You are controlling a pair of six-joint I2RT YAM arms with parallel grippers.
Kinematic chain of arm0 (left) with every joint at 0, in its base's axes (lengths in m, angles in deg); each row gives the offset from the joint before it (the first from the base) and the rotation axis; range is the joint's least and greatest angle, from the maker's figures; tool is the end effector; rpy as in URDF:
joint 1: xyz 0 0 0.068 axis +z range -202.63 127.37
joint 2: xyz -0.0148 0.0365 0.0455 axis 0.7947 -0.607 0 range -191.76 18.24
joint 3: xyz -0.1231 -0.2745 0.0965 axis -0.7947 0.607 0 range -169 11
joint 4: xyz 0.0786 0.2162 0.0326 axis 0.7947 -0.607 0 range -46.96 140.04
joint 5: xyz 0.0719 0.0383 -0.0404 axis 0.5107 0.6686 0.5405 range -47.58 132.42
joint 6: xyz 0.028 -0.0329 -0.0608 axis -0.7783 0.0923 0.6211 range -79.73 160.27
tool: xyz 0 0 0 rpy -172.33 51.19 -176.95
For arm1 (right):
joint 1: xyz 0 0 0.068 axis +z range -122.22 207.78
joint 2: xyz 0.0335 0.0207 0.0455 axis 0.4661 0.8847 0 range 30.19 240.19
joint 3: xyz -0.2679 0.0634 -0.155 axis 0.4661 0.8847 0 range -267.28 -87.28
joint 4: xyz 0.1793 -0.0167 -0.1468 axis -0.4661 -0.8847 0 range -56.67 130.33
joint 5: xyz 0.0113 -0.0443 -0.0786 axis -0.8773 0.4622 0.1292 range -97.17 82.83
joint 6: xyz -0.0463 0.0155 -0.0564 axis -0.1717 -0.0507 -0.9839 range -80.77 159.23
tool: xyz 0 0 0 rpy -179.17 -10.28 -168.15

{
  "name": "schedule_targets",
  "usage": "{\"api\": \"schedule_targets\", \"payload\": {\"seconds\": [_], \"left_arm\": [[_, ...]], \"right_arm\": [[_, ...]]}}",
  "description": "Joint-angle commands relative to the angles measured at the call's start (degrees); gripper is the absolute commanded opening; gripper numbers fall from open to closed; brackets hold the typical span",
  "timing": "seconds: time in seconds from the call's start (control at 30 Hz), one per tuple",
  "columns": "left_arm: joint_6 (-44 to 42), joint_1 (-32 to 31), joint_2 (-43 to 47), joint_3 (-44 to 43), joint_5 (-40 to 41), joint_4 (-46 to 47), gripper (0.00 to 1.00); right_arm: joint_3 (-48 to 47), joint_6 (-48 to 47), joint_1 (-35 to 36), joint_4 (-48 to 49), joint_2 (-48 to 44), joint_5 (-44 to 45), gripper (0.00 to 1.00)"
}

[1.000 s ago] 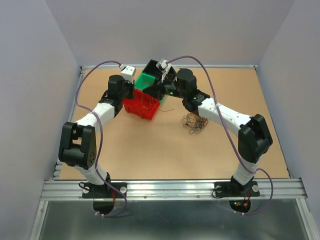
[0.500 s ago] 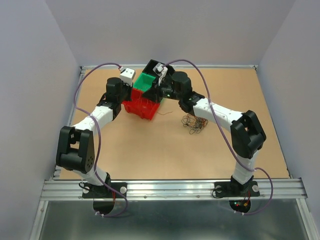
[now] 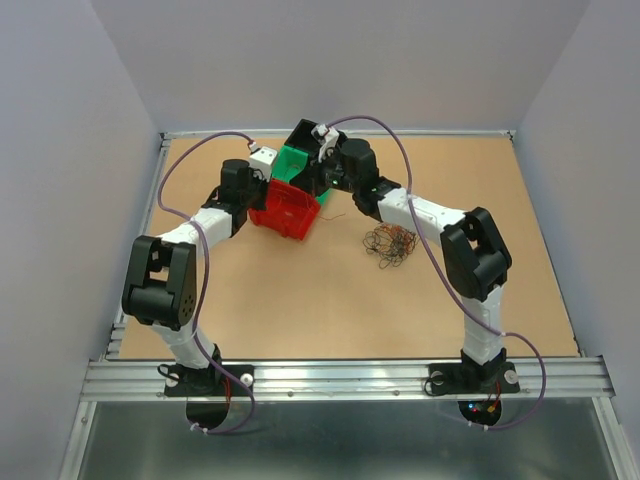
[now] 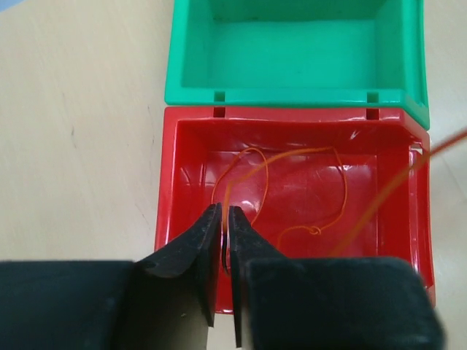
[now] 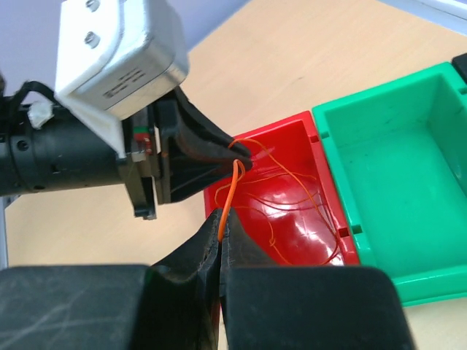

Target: Untangle the cables

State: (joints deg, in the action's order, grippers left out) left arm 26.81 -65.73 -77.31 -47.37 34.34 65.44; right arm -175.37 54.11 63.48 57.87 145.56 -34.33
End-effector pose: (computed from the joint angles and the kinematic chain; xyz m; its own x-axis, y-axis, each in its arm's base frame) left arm 0.3706 -0.0953 0.2886 -0.2697 0.2993 -0.9153 0.4259 0.8895 0.1654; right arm 0.3873 0.3135 0.3255 -0.3598 0.0226 -0.9327 -0.8195 0.4702 0.3275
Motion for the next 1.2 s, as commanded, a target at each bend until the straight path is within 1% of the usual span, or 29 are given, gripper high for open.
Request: {"api": "schedule_targets", "payload": {"seconds": [0.0,0.03,0.13,0.17,0.23,0.33,0.57,0.7,0.83,1.03,1.17], "left_arm": [[-1.0,0.1,1.9,-2.3,-1.0,1.4,0.31],[-1.2,0.1,2.1,-2.2,-1.1,1.7,0.4],[-1.4,0.1,4.0,-1.3,-0.9,2.2,0.5],[-1.3,0.1,4.6,-0.9,-1.0,2.3,0.56],[-1.3,0.1,6.0,-0.3,-1.2,2.4,0.61],[-1.2,0.2,7.4,0.0,-0.6,2.8,0.65],[0.0,1.1,10.6,1.2,-1.2,3.5,0.71],[-0.4,1.8,11.3,2.0,-6.0,4.0,0.73],[-1.3,1.8,9.7,1.2,-8.8,3.5,0.72],[-1.5,1.8,7.1,-0.3,-11.0,2.9,0.68],[-1.7,1.8,5.8,-0.8,-11.9,2.7,0.67]], "right_arm": [[-4.7,0.2,0.2,-0.3,-0.2,4.6,0.01],[-4.6,0.2,0.2,-1.0,-0.3,6.2,0.01],[-4.4,0.1,0.2,-2.4,-0.4,10.0,0.01],[-4.2,-0.1,0.2,-3.0,-0.5,10.7,0.01],[-3.9,-0.2,0.2,-3.7,-0.7,12.5,0.01],[-4.4,-0.3,0.2,-4.5,-0.3,12.2,0.01],[-6.5,-0.9,0.2,-6.3,2.0,10.4,0.01],[-8.8,-1.2,0.4,-7.4,3.5,9.0,0.0],[-10.8,-1.5,0.9,-8.8,5.3,8.2,0.01],[-12.7,-1.9,1.6,-9.2,7.1,6.7,0.01],[-13.9,-2.0,1.9,-9.3,7.8,5.5,0.01]]}}
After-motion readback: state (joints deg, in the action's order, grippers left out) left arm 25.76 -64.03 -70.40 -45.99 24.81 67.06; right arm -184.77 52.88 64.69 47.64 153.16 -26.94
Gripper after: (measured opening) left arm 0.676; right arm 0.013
